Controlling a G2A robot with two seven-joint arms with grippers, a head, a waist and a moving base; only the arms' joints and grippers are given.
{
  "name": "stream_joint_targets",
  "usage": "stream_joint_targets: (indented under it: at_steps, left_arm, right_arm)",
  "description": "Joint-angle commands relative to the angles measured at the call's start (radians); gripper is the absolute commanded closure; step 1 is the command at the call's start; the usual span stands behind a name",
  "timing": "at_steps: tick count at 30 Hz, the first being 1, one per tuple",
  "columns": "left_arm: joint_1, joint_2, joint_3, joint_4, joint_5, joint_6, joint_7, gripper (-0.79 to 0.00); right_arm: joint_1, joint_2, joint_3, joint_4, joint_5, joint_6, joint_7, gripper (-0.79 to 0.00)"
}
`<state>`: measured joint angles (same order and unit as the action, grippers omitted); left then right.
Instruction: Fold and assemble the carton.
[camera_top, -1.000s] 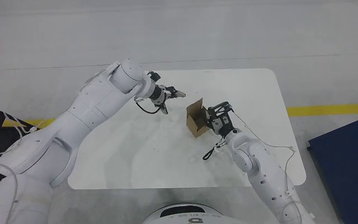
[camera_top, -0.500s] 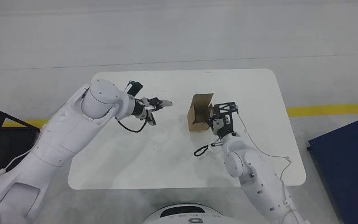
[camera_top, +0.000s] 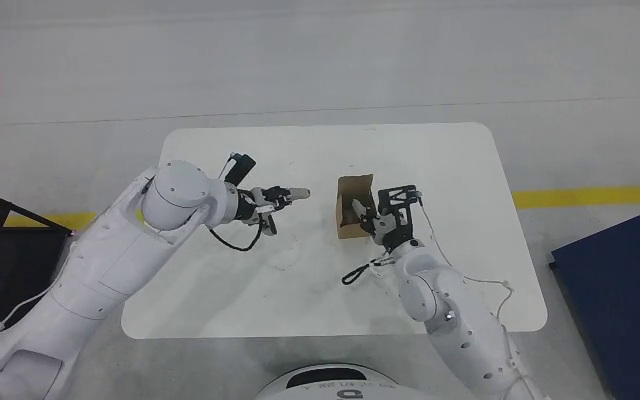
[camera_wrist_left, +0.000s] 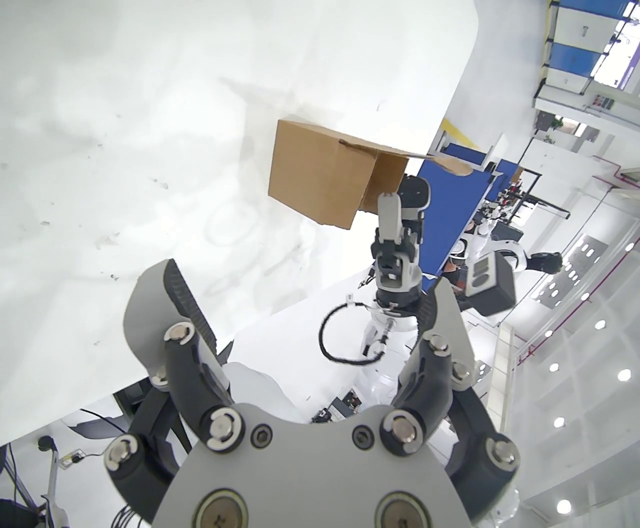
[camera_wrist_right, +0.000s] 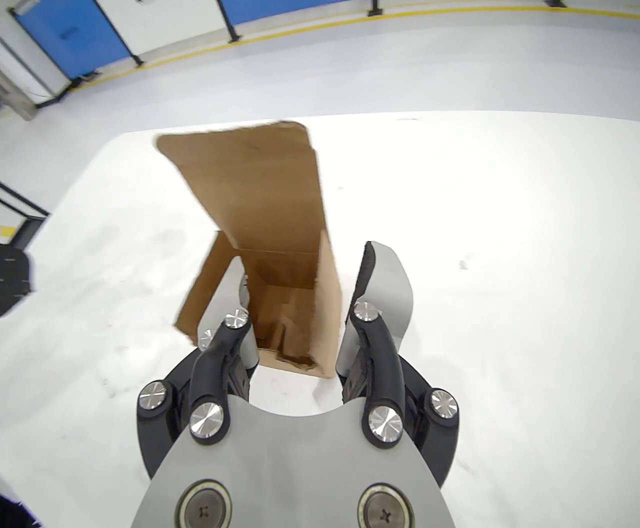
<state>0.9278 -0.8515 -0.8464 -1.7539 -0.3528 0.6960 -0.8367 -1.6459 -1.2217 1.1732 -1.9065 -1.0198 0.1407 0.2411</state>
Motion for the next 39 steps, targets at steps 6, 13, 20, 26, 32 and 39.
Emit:
stream_joint_targets:
  at_steps: [6,13,20,26,32,39]
  left_arm:
    - [-0.037,-0.021,0.108,0.018,0.166,-0.073,-0.005,-0.591]
    - [-0.168,-0.092,0.263,0.111,0.284,-0.142,-0.056,-0.65]
    - [-0.325,-0.212,0.405,0.289,0.281,-0.13,-0.088,-0.413]
    - [-0.426,-0.325,0.497,0.436,0.252,-0.112,-0.122,-0.449]
    - [-0.493,-0.419,0.56,0.564,0.263,-0.097,-0.147,-0.382]
    - [-0.522,-0.496,0.589,0.666,0.259,-0.115,-0.166,-0.582]
  right_arm:
    - [-0.128,0.021,0.208,0.004,0.292,-0.262,-0.095,-0.785]
    - [-0.11,0.024,0.3,0.093,0.51,-0.245,-0.007,-0.785]
    - [-0.003,0.02,0.258,0.208,0.541,-0.235,0.079,-0.748]
    - [0.026,0.019,0.216,0.212,0.477,-0.218,0.111,-0.653]
    - [0.05,0.019,0.167,0.221,0.423,-0.214,0.167,-0.566]
    - [0.064,0.016,0.136,0.238,0.409,-0.208,0.163,-0.56]
